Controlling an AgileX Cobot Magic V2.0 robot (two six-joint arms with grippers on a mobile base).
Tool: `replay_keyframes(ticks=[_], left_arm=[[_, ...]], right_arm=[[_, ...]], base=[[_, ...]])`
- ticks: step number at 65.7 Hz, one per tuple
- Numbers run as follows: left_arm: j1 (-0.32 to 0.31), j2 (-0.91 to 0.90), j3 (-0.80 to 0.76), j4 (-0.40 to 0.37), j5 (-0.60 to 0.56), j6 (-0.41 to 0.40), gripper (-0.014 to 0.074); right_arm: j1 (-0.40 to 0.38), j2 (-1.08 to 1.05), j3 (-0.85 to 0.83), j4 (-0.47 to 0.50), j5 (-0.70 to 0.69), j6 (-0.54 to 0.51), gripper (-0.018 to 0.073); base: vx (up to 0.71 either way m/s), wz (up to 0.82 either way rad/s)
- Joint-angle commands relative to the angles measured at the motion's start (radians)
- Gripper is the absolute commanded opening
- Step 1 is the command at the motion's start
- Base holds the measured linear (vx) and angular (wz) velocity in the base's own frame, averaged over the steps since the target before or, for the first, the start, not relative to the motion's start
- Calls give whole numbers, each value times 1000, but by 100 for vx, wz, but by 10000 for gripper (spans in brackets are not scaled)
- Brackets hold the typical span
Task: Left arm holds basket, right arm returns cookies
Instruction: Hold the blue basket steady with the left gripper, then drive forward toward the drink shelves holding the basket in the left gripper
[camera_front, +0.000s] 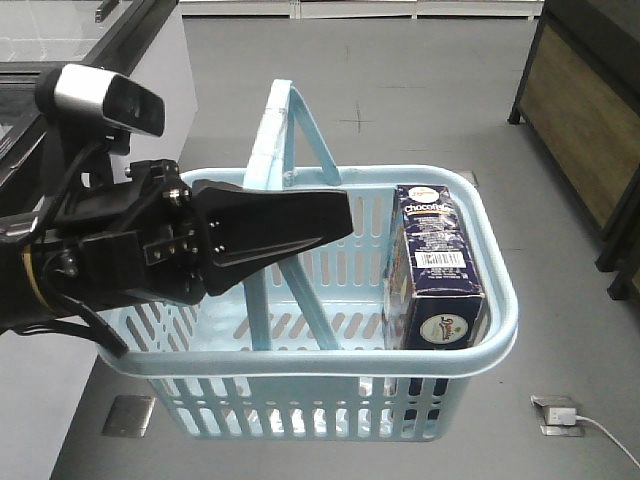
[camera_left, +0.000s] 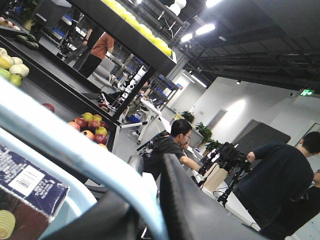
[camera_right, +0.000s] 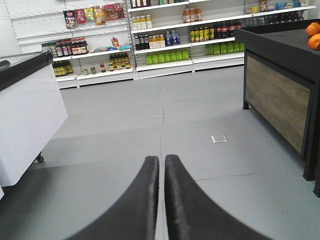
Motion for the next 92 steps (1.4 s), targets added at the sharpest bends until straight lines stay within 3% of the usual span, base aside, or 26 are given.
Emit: replay_keyframes(ticks=[1,92], left_arm=[[-6,-33,-30,-101,-103,21,-3],[-6,-33,-30,-100,-104,21,-3]], right_arm=[[-1,-1,17,-6,-74,-5,-3],[-2,-1,17,-6,-74,-5,-3]], base=[[5,0],[18,-1]])
